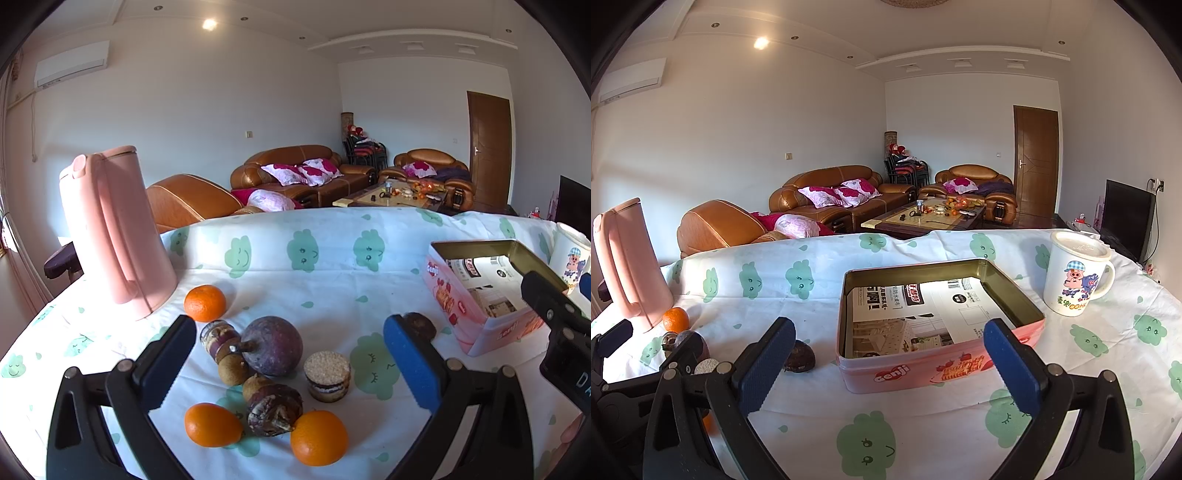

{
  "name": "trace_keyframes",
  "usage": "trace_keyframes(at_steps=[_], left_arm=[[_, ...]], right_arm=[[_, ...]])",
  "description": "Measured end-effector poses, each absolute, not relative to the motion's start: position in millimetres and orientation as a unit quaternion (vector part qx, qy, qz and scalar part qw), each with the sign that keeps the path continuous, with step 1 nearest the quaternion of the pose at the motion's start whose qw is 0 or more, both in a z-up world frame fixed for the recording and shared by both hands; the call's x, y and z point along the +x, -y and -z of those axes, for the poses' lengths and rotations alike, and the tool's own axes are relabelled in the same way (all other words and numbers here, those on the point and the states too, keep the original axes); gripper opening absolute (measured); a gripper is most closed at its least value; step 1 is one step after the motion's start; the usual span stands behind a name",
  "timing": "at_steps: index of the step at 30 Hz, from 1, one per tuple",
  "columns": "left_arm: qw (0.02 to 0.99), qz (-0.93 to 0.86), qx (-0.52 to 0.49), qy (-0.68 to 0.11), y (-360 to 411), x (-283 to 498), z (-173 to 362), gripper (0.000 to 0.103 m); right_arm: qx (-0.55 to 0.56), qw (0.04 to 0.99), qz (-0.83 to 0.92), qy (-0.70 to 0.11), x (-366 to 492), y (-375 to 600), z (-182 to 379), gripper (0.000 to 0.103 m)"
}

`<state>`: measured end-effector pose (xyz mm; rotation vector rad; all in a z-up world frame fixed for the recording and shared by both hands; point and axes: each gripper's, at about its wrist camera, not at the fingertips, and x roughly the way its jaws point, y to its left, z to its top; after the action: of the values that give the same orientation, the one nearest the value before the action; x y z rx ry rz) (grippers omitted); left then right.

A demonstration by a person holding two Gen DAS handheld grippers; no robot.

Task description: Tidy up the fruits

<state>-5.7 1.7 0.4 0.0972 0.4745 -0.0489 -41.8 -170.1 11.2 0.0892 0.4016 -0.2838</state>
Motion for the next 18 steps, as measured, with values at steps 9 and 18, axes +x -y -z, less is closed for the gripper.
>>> trace_keyframes(at_steps=[9, 18], left_arm=[[0.97, 0.024, 0.048, -0.236, -2.1, -5.4, -0.6, 0.103], [0.97, 0.025, 0.047, -0.236, -2.3, -5.2, -0.5, 0.103]], right_arm=[[0.044, 0.969, 0.14, -0.2, -41.2, 170.4, -10.8, 0.102], [0.044, 0.968, 0.14, -0.203, -40.9, 169.4, -10.1, 0.102]])
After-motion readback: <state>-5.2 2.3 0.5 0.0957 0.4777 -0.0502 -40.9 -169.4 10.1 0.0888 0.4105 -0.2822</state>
